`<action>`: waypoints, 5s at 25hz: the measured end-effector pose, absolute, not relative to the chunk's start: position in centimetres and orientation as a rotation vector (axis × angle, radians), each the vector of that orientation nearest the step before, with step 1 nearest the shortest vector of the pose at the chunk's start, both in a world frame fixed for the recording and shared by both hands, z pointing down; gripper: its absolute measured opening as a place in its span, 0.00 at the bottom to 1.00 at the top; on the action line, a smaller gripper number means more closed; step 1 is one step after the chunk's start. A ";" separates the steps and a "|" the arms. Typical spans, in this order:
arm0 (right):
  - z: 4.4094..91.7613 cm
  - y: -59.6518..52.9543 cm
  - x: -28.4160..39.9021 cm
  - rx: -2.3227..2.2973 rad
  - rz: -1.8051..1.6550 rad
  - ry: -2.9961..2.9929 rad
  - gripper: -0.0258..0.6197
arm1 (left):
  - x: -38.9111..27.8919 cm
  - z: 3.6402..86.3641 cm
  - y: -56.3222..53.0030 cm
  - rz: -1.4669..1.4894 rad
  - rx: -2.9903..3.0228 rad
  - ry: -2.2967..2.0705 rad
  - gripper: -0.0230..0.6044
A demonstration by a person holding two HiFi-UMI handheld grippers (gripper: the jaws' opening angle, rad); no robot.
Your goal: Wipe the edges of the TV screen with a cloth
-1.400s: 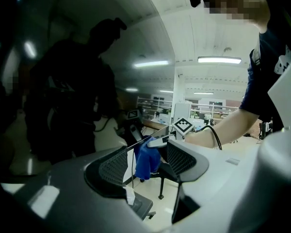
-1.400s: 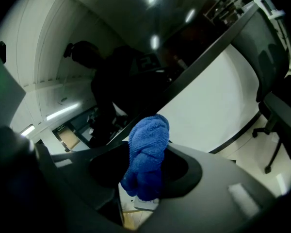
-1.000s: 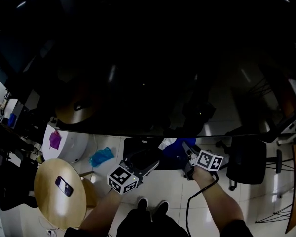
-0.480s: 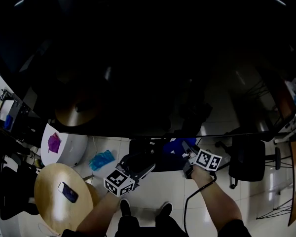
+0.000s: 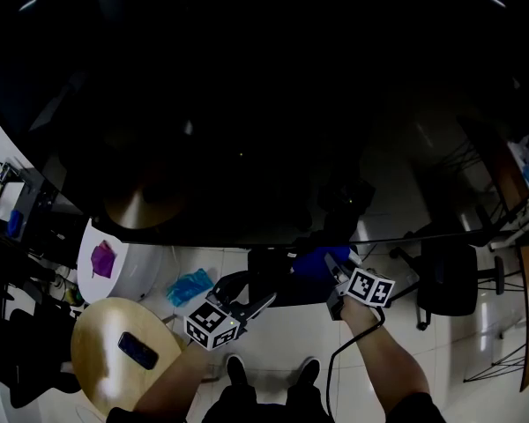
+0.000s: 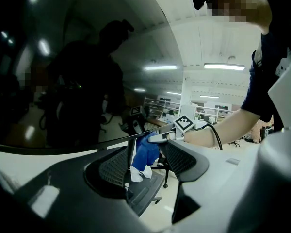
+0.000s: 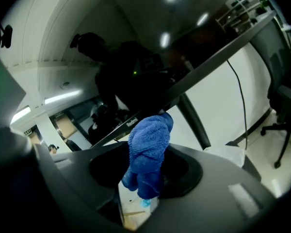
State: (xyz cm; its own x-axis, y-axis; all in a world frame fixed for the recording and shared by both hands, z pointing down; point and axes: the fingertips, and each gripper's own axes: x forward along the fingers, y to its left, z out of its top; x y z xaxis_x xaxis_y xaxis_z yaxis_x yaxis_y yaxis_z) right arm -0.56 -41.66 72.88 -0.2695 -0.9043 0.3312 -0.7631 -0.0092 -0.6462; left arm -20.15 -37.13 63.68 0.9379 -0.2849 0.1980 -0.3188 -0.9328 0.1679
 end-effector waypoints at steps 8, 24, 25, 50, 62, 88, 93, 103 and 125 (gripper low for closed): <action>72.1 -42.7 -6.6 -1.712 -1.155 2.099 0.32 | -24.3 63.7 -38.3 0.225 2.879 -0.491 0.43; 72.3 -46.8 -21.5 -1.588 -1.221 2.282 0.32 | -37.7 64.0 -42.2 0.162 2.824 -0.713 0.43; 72.3 -47.1 -22.7 -1.579 -1.224 2.295 0.32 | -38.8 64.1 -42.5 0.161 2.820 -0.729 0.43; 71.9 -53.6 -50.0 -1.209 -1.328 2.576 0.32 | -59.3 64.7 -46.4 0.157 2.711 -1.121 0.43; 71.2 -54.7 -58.5 -1.042 -1.326 2.674 0.32 | -61.5 65.6 -47.3 0.344 2.775 -1.120 0.49; 65.0 -49.7 -59.4 -0.802 -1.178 2.751 0.46 | -61.0 68.3 -49.4 0.350 2.607 -1.196 0.25; 63.8 -49.3 -55.0 -0.967 -0.990 2.784 0.47 | -62.4 68.8 -51.8 0.301 2.523 -1.204 0.24; 62.4 -47.9 -48.6 -1.103 -0.910 2.704 0.47 | -62.3 70.2 -56.8 0.457 2.514 -1.170 0.25; 55.3 -48.1 -45.6 -1.089 -0.681 2.705 0.46 | -60.3 59.8 -58.1 0.437 2.752 -1.130 0.24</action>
